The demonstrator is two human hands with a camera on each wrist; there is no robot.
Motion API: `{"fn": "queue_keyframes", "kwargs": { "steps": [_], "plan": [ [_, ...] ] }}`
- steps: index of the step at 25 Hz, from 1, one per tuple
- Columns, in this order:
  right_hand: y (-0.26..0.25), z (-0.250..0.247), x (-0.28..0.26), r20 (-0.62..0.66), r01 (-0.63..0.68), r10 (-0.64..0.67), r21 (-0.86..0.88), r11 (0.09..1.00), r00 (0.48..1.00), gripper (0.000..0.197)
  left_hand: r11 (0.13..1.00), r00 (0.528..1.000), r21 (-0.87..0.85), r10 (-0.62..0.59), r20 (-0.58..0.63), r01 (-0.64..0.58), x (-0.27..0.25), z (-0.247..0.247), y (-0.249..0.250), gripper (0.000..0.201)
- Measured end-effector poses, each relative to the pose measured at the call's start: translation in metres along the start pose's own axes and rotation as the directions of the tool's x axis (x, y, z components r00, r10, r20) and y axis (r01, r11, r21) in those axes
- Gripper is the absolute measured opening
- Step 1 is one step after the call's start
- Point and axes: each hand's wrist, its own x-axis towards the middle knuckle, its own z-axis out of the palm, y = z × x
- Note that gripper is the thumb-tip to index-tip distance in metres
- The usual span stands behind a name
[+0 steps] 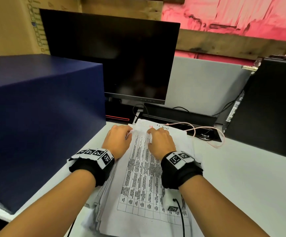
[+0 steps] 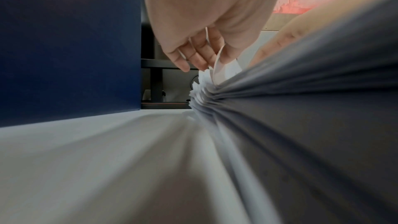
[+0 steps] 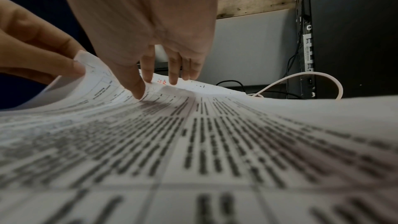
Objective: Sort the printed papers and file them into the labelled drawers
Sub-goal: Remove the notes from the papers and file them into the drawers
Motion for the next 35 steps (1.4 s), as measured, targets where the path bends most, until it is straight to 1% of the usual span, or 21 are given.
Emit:
{"fn": "queue_keyframes", "kwargs": {
  "steps": [1,4,6,8,10,13,14,16,18,21,24,26,29,31,32,35],
  "plan": [
    [-0.001,0.0,0.0,-0.014,0.017,-0.017,0.018,1.0,1.0,0.04,0.999,0.999,0.006,0.035,0.002,-0.035,0.0,0.0,0.001,0.018],
    [-0.002,-0.003,0.0,-0.059,0.051,-0.048,0.041,0.998,0.997,0.031,0.999,0.998,-0.031,0.029,0.048,-0.028,-0.003,-0.005,0.009,0.026],
    [-0.003,-0.005,0.0,-0.05,0.051,-0.051,0.008,0.999,0.997,0.025,0.999,0.996,-0.003,0.036,0.084,-0.036,-0.005,-0.009,0.013,0.031],
    [-0.003,-0.006,-0.001,-0.026,0.046,-0.047,-0.025,0.999,0.999,0.021,1.0,0.995,-0.008,0.013,0.1,-0.012,-0.006,-0.009,0.011,0.03],
    [-0.003,-0.006,-0.002,-0.021,0.043,-0.044,-0.033,0.999,0.999,0.021,0.998,0.997,-0.054,-0.027,0.073,0.031,-0.005,-0.008,0.009,0.032],
    [-0.005,-0.006,-0.004,0.005,0.054,-0.054,-0.011,0.998,0.999,0.025,0.998,0.997,-0.038,-0.044,0.055,0.047,-0.006,-0.005,0.007,0.021],
    [-0.006,-0.006,-0.005,0.009,0.059,-0.059,0.003,0.998,0.998,0.027,0.998,0.997,-0.027,-0.046,0.064,0.048,-0.006,-0.004,0.006,0.026],
    [-0.007,-0.009,-0.006,0.0,0.08,-0.08,0.052,0.995,0.997,0.028,0.999,0.993,-0.01,-0.042,0.109,0.043,-0.005,-0.002,0.005,0.045],
    [-0.008,-0.012,-0.006,-0.003,0.125,-0.126,0.105,0.987,0.992,0.027,1.0,0.991,0.009,-0.012,0.133,0.011,-0.004,0.0,0.003,0.057],
    [-0.012,-0.011,-0.006,0.018,0.18,-0.185,0.151,0.972,0.983,0.016,1.0,0.992,0.022,0.002,0.129,-0.005,-0.003,0.002,0.0,0.066],
    [-0.011,-0.006,-0.005,0.131,0.146,-0.178,0.223,0.964,0.975,0.022,0.998,0.987,0.066,0.006,0.159,-0.017,-0.003,0.005,-0.002,0.069],
    [-0.01,-0.003,-0.004,0.165,0.122,-0.166,0.252,0.96,0.972,0.031,0.998,0.991,0.056,0.014,0.133,-0.022,-0.003,0.005,-0.003,0.062],
    [-0.009,-0.001,-0.003,0.133,0.095,-0.138,0.291,0.952,0.981,0.041,0.999,0.998,-0.006,0.054,0.026,-0.054,-0.003,0.003,-0.001,0.04],
    [-0.008,-0.002,-0.001,0.129,0.079,-0.125,0.314,0.946,0.984,0.039,0.996,0.996,0.004,0.089,-0.018,-0.089,-0.003,0.0,0.001,0.025],
    [-0.006,-0.001,0.0,0.136,0.069,-0.117,0.316,0.946,0.984,0.036,0.994,0.994,0.013,0.104,-0.015,-0.104,-0.003,-0.001,0.002,0.02],
    [-0.003,0.0,0.001,0.12,0.032,-0.074,0.316,0.948,0.99,0.019,0.992,0.992,0.023,0.124,0.002,-0.124,-0.004,-0.002,0.005,0.011]
  ]
}}
